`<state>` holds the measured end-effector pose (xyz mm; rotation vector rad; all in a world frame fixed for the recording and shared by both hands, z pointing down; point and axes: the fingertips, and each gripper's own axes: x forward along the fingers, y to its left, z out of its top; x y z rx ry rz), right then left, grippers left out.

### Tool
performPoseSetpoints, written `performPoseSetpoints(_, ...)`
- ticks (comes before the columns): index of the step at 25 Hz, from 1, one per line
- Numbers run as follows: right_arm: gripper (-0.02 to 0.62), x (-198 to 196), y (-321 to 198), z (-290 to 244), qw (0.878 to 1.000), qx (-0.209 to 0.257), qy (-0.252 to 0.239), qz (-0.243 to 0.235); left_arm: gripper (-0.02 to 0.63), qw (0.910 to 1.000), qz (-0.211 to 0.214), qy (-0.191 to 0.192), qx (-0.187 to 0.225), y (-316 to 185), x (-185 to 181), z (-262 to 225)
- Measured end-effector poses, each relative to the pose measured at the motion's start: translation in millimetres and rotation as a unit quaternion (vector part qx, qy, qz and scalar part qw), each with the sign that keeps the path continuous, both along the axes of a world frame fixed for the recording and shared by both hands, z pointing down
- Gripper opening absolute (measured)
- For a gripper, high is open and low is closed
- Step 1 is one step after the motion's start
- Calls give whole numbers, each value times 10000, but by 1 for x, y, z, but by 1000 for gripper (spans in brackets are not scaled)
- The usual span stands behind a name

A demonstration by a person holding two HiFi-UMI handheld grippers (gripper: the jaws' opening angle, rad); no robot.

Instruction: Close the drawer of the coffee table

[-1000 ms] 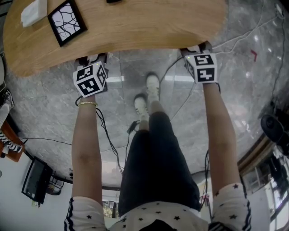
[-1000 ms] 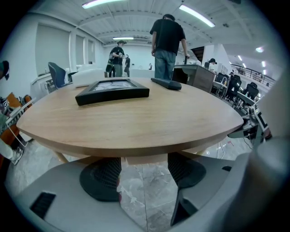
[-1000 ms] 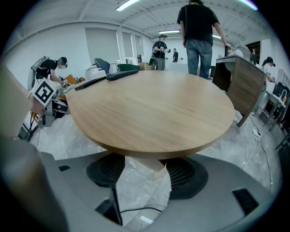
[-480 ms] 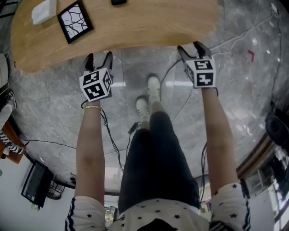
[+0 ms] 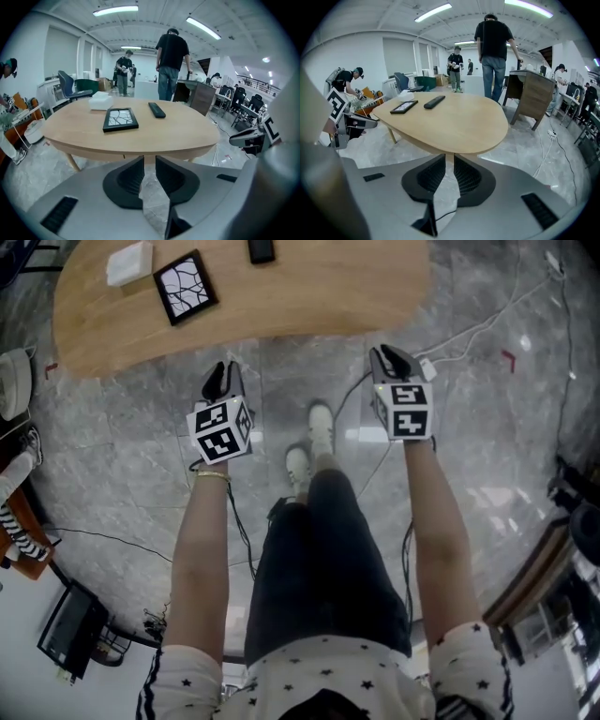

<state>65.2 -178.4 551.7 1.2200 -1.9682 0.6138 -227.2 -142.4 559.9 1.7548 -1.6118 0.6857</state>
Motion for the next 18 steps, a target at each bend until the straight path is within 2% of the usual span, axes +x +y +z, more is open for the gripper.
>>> performPoseSetpoints(6, 29, -15, 22, -44, 9999, 84, -44, 88, 20, 9998, -70, 106, 151, 14, 9, -47)
performPoseSetpoints(18, 9, -28, 63, -144, 9986, 349, -314, 254, 6, 9986, 67, 347, 401, 50, 43, -144)
